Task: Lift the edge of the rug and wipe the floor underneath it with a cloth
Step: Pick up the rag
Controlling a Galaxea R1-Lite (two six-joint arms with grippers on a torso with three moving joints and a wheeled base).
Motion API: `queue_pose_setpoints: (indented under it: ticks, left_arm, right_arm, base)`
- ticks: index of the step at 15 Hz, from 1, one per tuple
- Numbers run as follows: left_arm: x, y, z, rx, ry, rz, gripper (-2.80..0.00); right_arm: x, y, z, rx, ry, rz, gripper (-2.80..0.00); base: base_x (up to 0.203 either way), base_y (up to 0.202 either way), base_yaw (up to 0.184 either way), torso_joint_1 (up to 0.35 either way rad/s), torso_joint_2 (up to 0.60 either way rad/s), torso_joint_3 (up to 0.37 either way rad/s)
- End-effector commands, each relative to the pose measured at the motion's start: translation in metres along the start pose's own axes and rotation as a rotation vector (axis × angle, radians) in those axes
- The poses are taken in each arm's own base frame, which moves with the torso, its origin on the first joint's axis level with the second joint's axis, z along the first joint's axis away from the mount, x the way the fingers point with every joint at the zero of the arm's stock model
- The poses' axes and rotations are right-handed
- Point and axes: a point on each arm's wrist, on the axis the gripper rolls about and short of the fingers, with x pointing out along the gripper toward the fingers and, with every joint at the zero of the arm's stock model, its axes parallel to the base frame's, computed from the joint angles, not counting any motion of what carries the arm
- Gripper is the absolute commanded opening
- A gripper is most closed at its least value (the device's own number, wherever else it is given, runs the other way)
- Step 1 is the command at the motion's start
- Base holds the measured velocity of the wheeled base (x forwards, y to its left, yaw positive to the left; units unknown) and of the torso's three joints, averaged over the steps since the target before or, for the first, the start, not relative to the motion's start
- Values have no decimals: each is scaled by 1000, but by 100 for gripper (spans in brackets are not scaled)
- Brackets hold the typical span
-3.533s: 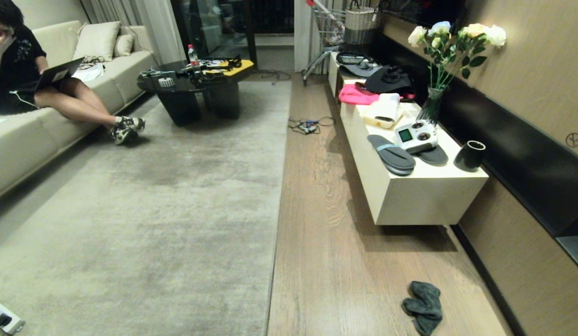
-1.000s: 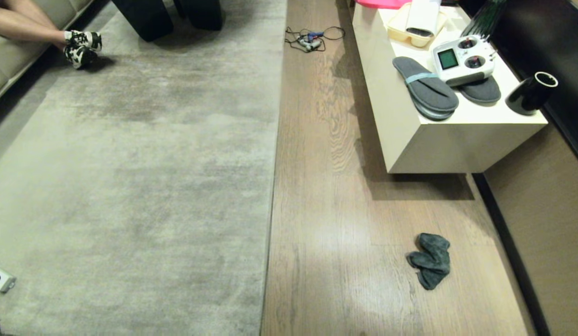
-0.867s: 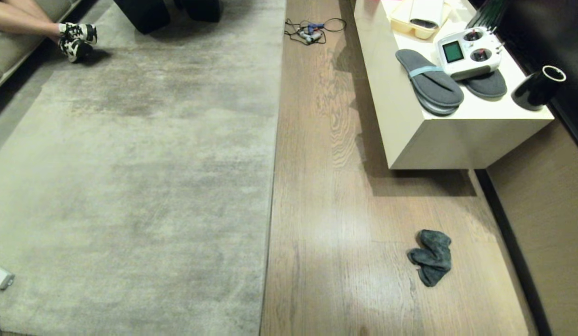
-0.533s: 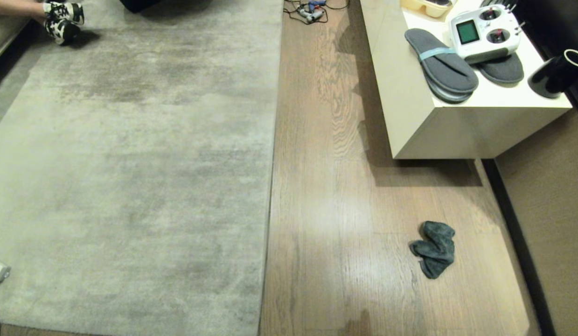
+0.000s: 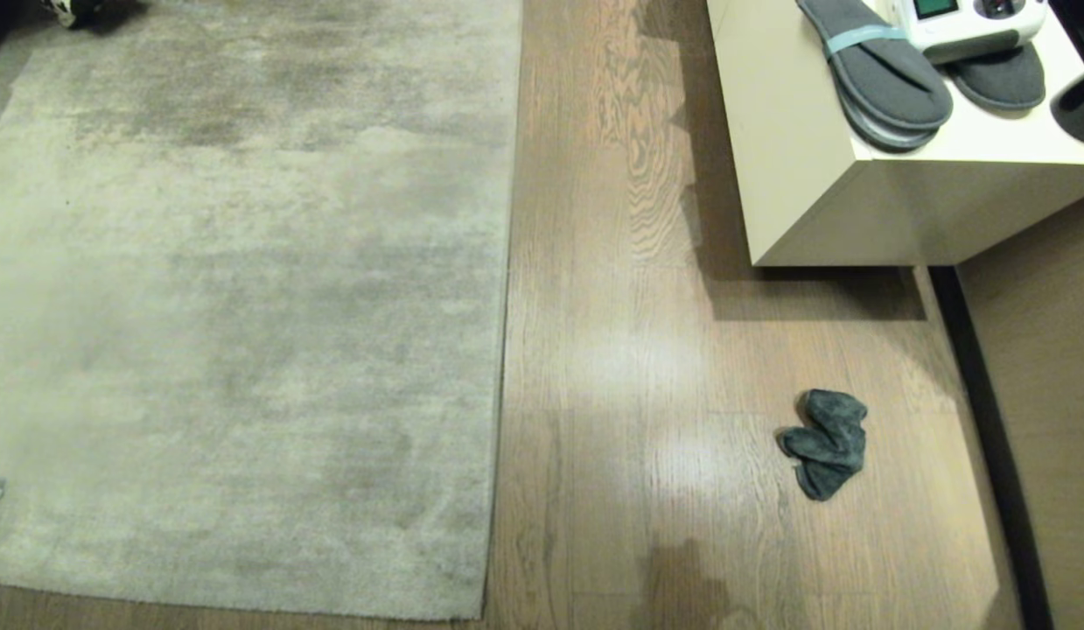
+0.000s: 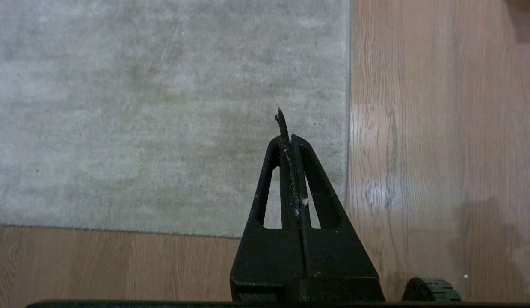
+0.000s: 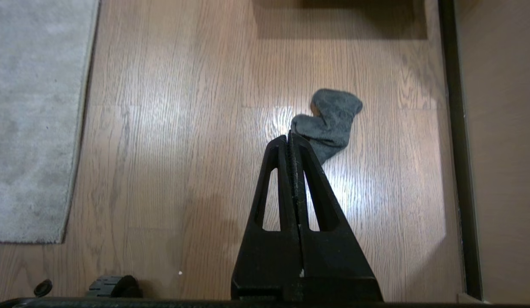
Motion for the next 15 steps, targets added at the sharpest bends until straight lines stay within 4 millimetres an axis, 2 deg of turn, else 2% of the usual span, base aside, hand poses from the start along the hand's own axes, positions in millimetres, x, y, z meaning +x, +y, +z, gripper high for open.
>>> queue_pose_setpoints:
  ticks: [1,15]
  left_arm:
    - [0,0,0,-4,0,1,-280]
    - [0,0,0,-5,0,1,-280]
  right_arm:
    - [0,0,0,0,0,0,-280]
    - [0,0,0,0,0,0,-280]
  base:
    - [0,0,0,5,0,-202]
    - [0,0,0,3,2,-195]
